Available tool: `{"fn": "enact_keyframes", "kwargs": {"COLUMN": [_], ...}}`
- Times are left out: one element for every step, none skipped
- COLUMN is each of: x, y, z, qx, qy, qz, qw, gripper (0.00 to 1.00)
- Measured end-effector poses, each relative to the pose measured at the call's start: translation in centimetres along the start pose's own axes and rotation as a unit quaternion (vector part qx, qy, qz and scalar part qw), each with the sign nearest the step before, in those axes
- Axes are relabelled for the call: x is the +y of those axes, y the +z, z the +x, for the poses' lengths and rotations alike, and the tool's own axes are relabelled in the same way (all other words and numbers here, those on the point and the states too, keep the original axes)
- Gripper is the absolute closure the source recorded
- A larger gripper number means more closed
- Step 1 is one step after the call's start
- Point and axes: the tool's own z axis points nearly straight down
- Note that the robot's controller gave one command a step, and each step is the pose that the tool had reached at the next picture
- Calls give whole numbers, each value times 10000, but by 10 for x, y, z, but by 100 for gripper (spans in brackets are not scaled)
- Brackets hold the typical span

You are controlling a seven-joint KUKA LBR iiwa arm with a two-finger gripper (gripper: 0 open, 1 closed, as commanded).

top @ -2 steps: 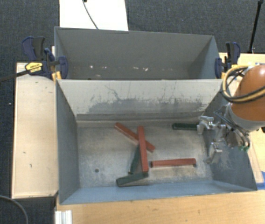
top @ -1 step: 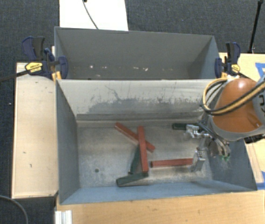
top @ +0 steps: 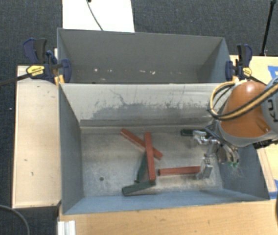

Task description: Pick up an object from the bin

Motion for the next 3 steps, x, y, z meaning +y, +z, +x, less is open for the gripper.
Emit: {"fn": "enact_keyframes", "kwargs": {"x": [1,1,1], "y": [-1,-1,-1], "z": [-24,-24,-24], "qx": [-24,-22,-21], "qy": [390,373,351], "qz": [19,19,21], "qw": [9992,9993,9994], "gripper": [100,0,100]}}
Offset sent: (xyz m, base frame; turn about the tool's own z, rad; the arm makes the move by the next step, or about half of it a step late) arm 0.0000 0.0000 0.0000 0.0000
